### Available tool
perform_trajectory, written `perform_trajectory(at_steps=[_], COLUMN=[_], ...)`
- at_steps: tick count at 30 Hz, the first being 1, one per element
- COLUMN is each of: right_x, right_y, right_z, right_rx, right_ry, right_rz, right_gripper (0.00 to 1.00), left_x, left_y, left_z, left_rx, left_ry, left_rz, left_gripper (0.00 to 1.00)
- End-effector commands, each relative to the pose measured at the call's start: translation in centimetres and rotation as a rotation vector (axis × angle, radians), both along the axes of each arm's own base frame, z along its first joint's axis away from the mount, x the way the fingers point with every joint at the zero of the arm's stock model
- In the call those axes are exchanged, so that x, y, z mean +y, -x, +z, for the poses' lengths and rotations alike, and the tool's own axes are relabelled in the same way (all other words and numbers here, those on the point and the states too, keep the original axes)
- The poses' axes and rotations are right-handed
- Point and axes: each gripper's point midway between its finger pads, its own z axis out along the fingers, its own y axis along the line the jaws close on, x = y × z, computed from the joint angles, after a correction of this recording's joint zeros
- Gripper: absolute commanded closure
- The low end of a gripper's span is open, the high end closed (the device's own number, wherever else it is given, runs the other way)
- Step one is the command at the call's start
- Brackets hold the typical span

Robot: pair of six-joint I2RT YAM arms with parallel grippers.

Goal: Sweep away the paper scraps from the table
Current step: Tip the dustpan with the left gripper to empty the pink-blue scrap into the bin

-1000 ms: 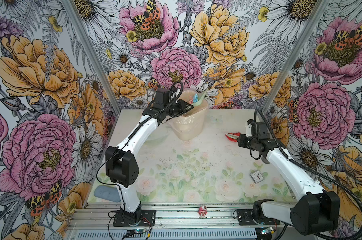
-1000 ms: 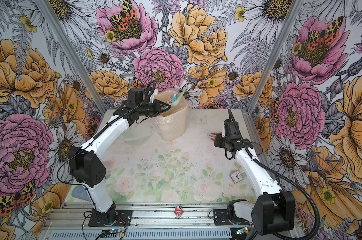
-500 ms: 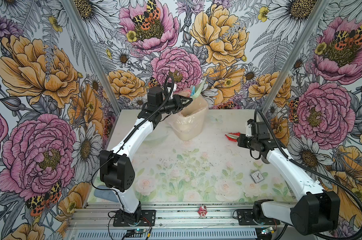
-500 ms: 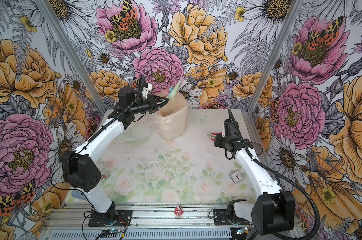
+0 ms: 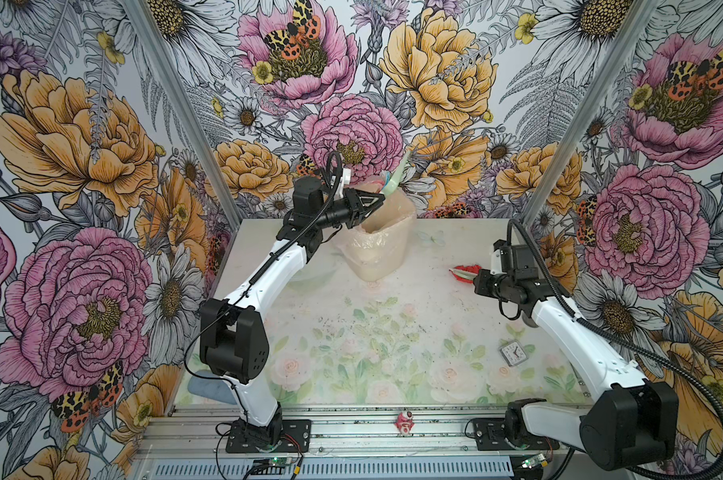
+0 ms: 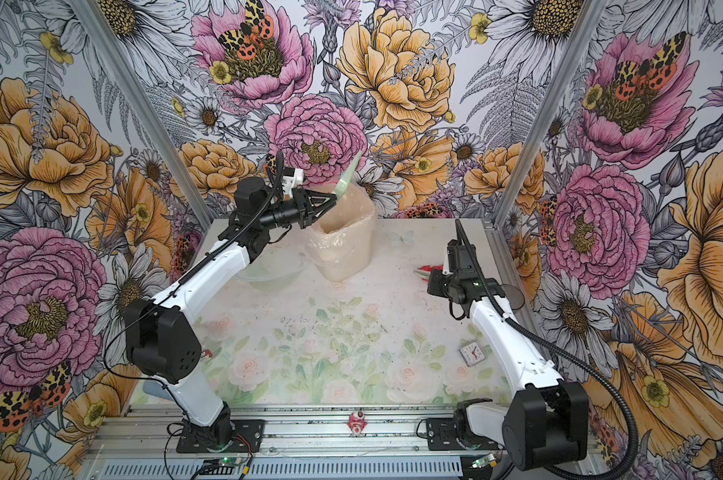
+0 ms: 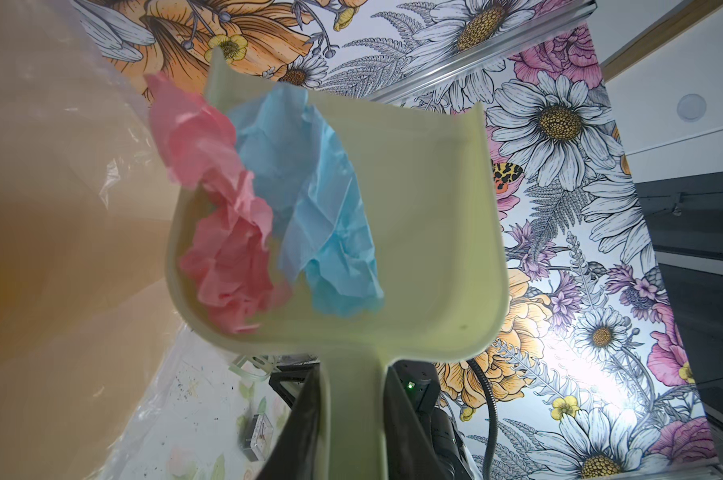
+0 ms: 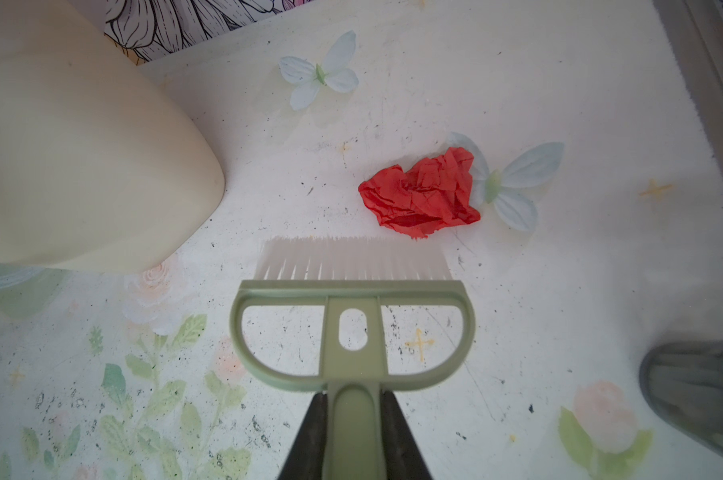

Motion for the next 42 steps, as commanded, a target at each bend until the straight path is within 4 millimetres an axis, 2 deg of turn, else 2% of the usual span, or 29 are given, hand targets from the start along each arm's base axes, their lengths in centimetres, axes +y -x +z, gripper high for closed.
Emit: perform_trajectory(at_steps=[1,7,15,22,24,31,42], right_x=[0.1,0.1,0.2,0.2,0.2,0.2,0.3], right_y=[-0.3,-0.3,-0.4,-0.5,-0.4,-0.5,-0.5], right_z=[0.6,0.5,0.3,0.1,0.1,-0.1,-0.2], right_rx=[-0.025,-0.021,-0.014,-0.010,-0.008,-0.002,0.002], right_ry=[-0.011,-0.011,-0.013,-0.013,-0.015,-0.013,-0.017], right_rz=[0.004,0.005,0.006,0.005,0.006,0.004,0.005], right_gripper=[1.00,1.00,1.00,1.00,1.00,1.00,1.00], left_x=[0.3,0.3,0.7,1.0,0.7,1.1,1.3], left_y=[0.5,0.8,1.1,1.1,0.2,0.4,0.3], left_z=[1.4,2.6,3.4,3.5,1.9,2.6,2.3], left_rx=[-0.006,0.037,0.054,0.098,0.140,0.149,0.162], left_ry=[0.076,0.233,0.314,0.436,0.444,0.497,0.530], left_rz=[-0.025,-0.065,-0.082,-0.115,-0.111,-0.126,-0.131], left_gripper=[1.00,1.00,1.00,1.00,1.00,1.00,1.00])
